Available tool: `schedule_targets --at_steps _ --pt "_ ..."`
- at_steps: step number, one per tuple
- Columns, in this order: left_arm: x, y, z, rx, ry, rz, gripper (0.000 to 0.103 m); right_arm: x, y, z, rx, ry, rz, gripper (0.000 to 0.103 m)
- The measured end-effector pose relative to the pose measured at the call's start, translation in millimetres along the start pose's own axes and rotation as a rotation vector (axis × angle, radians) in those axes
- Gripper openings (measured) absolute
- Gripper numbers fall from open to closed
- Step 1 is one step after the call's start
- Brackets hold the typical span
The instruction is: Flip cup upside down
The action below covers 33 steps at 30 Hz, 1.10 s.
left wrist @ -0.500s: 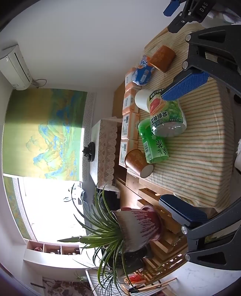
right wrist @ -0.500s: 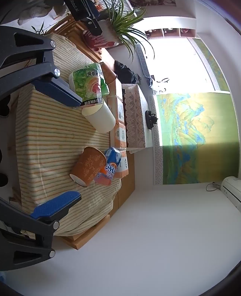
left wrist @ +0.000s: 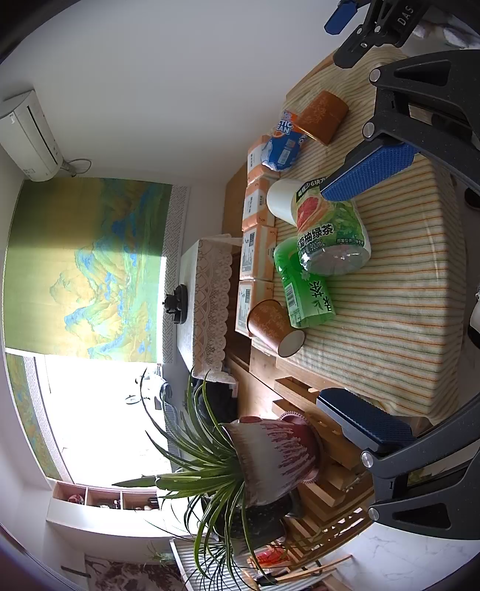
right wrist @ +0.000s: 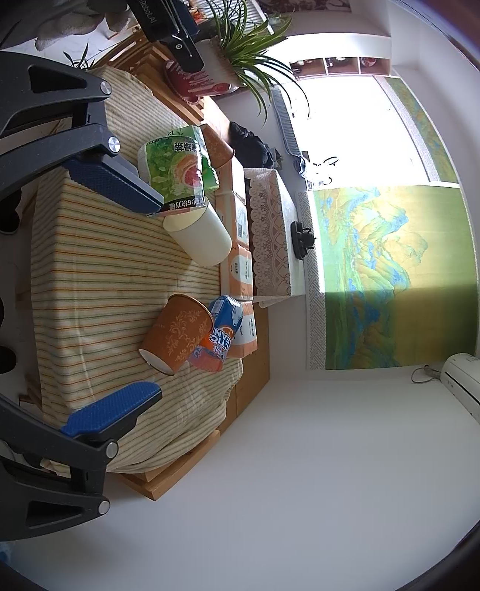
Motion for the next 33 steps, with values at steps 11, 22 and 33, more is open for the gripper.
schedule_targets --at_steps 11,22,33 --pt "-4.4 -0.8 -0.9 -0.002 -0.002 0.006 0.103 -2.6 0.4 2.9 0.003 0.003 0.002 0.09" --pt "-7.7 -2.4 3.4 0.009 -0.004 0.018 0.103 -8.9 -0.3 3.9 0.005 0.015 0.013 0.09" --pt "-18.2 -6.3 7.9 -0.023 0.013 0.008 0.103 -22.5 13.4 20.8 0.04 0.069 0.018 0.09"
Point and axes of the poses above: each gripper's, at about its wrist camera, not at the fingertips, and x roughly against the way its jaws point, z to its left, y to its top, the point moved 8 cm from there along -x, roughly the way its jaws point, and after that the axes turned 8 degrees about -z, right-handed, at the moved point
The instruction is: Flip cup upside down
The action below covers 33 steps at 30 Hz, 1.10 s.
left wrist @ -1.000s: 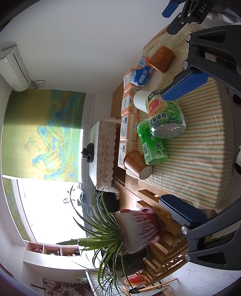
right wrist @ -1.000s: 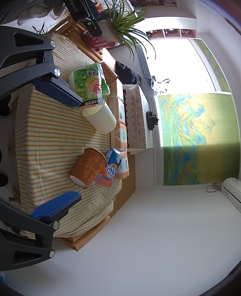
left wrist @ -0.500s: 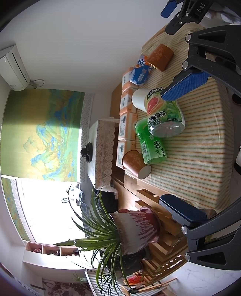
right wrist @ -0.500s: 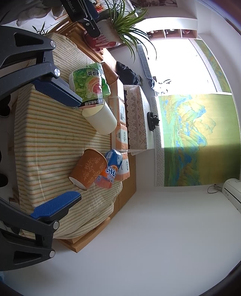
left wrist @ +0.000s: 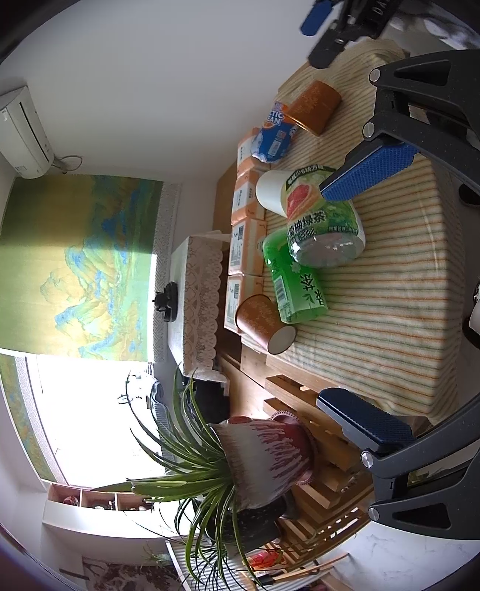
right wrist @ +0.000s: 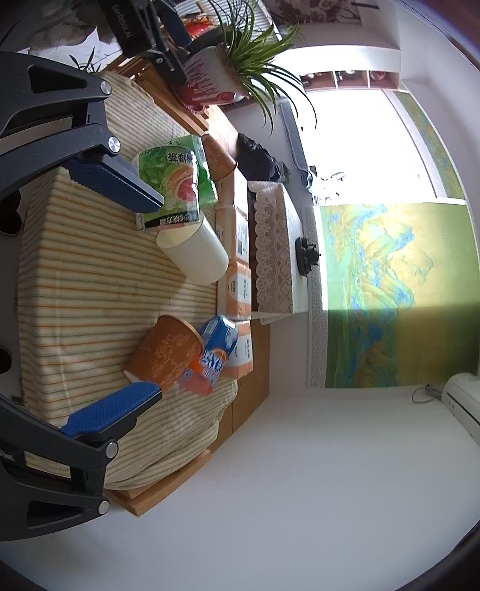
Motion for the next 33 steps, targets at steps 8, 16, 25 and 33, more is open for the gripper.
schedule_targets --at_steps 8,16,25,33 --pt "-30.4 3.1 16.8 -0.019 0.01 0.061 0.103 -19.8 27.3 15.5 -0.001 0.081 0.003 0.09" --pt "-105.0 25.8 21.3 -0.062 -0.06 0.226 0.103 -26.8 36.8 16.7 0.001 0.086 -0.011 0.09" --pt "-219.5 40.7 30.3 -0.059 -0.075 0.402 0.102 -22.6 27.4 -8.5 -0.032 0.052 -0.005 0.09" --pt "-281.5 23.4 44.5 -0.041 -0.062 0.516 0.1 -26.4 21.2 -31.0 -0.074 0.022 0.007 0.092"
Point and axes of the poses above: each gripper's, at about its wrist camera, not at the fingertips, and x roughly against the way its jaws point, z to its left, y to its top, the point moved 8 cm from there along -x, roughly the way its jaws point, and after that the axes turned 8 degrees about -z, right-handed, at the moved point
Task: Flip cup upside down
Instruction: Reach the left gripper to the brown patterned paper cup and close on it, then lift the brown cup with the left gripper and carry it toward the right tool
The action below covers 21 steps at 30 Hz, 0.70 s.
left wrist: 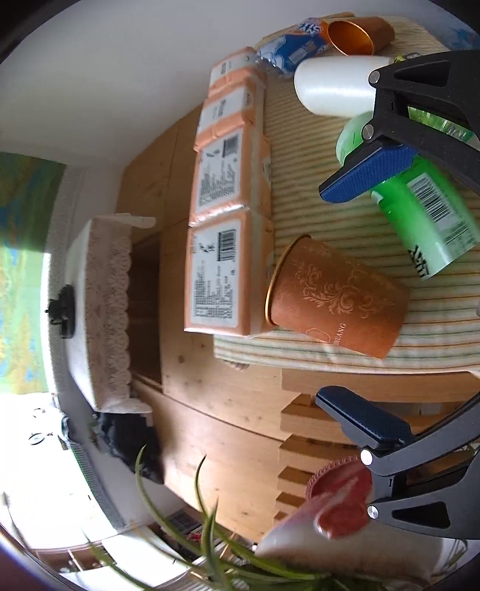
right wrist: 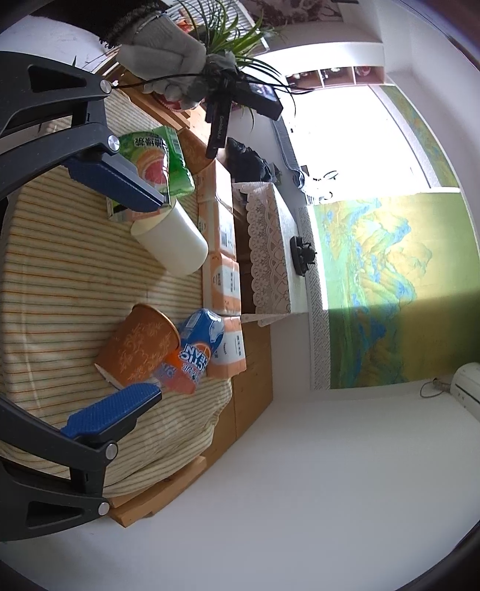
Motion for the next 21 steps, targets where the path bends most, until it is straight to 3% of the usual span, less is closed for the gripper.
schedule_targets --at_steps 6,11,21 --pt "-23.6 -10.4 1.8 0.008 -0.032 0.052 0.094 -5.5 -2.2 -5.9 -0.014 -0.002 0.006 0.092" --pt "-38.7 -21.0 -0.7 0.016 -0.06 0.099 0.076 -7.1 -4.2 -6.2 -0.013 -0.004 0.012 0.092" --pt "-31.6 -24.6 -5.3 0.009 -0.067 0.048 0.072 -7.3 -5.4 -11.9 -0.023 -0.02 0.02 0.092"
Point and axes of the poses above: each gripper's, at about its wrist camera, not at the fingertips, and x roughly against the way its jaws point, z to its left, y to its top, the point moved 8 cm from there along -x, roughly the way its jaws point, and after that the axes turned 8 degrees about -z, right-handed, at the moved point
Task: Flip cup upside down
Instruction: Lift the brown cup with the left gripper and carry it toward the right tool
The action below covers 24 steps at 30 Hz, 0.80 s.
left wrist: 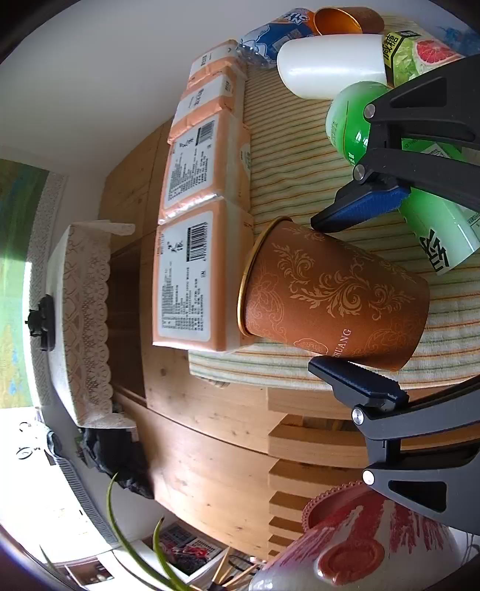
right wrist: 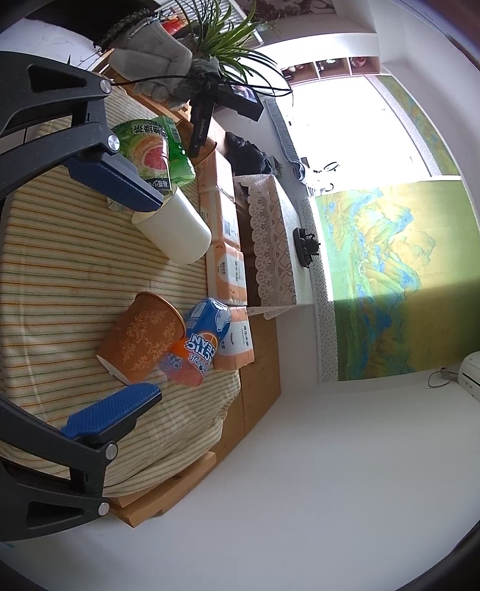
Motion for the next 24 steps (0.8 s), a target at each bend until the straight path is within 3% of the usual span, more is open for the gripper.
schedule_targets --at_steps 7,11,18,24 --pt "36.7 13.7 -1.3 -0.003 0.009 -0.079 0.072 2.1 -1.0 -3.3 -0.011 -0.004 -0.007 0.092" --pt "78.3 22.3 -16.7 -0.021 -0.027 -0.141 0.072 7.7 -2.2 -8.9 -0.028 -0.007 -0.013 0.092" --pt "159.9 11.1 -98.9 -0.162 -0.111 -0.23 0.072 25.2 -12.0 -25.0 -0.052 -0.024 -0.016 0.092" --pt "191.8 -31.7 -178.5 -0.263 -0.211 -0.207 0.073 45.2 -21.8 -46.7 -0.085 -0.05 -0.019 0.092"
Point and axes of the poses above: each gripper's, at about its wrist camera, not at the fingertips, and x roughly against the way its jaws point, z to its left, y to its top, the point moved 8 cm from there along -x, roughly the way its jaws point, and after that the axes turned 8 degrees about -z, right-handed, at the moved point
